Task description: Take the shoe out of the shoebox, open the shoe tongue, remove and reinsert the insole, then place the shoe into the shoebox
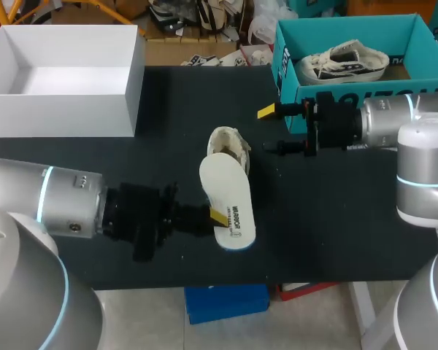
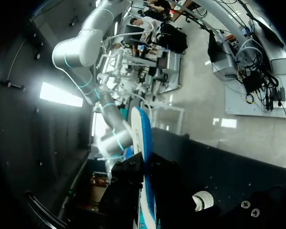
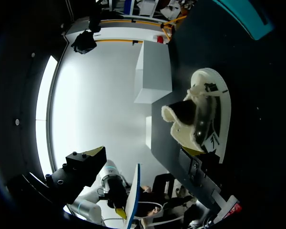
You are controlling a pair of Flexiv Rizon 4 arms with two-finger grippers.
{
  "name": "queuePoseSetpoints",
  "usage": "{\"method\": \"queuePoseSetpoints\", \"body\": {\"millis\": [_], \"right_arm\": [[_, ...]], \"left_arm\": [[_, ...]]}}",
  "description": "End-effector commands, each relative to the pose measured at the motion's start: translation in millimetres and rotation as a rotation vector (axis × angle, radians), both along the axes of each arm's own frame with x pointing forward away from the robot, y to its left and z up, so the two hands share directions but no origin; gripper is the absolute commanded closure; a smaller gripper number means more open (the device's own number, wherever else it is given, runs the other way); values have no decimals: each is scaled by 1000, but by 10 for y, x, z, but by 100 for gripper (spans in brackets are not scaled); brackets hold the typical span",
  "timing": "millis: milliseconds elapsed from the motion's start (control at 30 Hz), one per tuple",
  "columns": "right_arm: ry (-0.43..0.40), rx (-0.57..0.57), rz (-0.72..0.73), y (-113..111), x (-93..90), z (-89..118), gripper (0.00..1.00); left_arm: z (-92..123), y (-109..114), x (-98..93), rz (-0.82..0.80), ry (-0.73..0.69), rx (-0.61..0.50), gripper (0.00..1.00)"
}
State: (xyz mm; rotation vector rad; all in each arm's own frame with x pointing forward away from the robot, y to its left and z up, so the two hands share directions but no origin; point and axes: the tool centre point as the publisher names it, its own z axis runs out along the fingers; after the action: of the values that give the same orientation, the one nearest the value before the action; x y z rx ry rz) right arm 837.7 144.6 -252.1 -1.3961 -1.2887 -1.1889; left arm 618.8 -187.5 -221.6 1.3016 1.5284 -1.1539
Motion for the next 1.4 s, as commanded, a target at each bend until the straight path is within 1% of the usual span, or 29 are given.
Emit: {"method": "queuePoseSetpoints", "body": {"millis": [33, 67, 100, 133, 200, 233, 267, 333, 367, 400, 467, 633, 867, 1067, 1167, 1267, 1400], "right_arm": [[-1, 0, -3, 14, -1, -8, 0], [-1, 0, -3, 14, -1, -8, 0], [-1, 0, -3, 14, -1, -8, 0], [-1, 0, -3, 14, -1, -8, 0], [-1, 0, -3, 14, -1, -8, 0], [-1, 0, -3, 14, -1, -8, 0], [-1, 0, -3, 14, -1, -8, 0], [-1, 0, -3, 14, -1, -8, 0], [-1, 0, -3, 14, -1, -8, 0], [-1, 0, -3, 14, -1, -8, 0], [-1, 0, -3, 14, -1, -8, 0], [-1, 0, -3, 14, -1, -8, 0], [-1, 0, -3, 14, -1, -8, 0], [-1, 0, -3, 14, -1, -8, 0], [-1, 0, -3, 14, -1, -8, 0], [-1, 0, -3, 14, -1, -8, 0], [-1, 0, -3, 14, -1, -8, 0]], "left_arm": [[3, -26, -50, -45, -56, -48, 100], [-30, -49, -67, -48, -111, -50, 100], [-84, -78, -76, -56, -171, -23, 100], [-128, -89, -77, -72, -176, -61, 100], [-261, -120, -72, -54, -246, -18, 100], [-309, -114, -39, -41, -258, -28, 100], [-346, -116, -20, -27, -300, -4, 100], [-440, -112, 38, -26, -333, -16, 100], [-460, -113, 55, -25, -358, 2, 100], [-496, -106, 104, -35, -349, -29, 100], [-544, -100, 175, -32, -353, -18, 100], [-645, -67, 372, -41, -374, -34, 100], [-783, 5, 760, -31, -375, -53, 100], [-823, 40, 1109, -5, -378, -49, 100], [-832, 44, 1249, 1, -378, -43, 100], [-825, 45, 1368, 9, -377, -42, 100], [-782, 27, 1461, 13, -388, -46, 100]]}}
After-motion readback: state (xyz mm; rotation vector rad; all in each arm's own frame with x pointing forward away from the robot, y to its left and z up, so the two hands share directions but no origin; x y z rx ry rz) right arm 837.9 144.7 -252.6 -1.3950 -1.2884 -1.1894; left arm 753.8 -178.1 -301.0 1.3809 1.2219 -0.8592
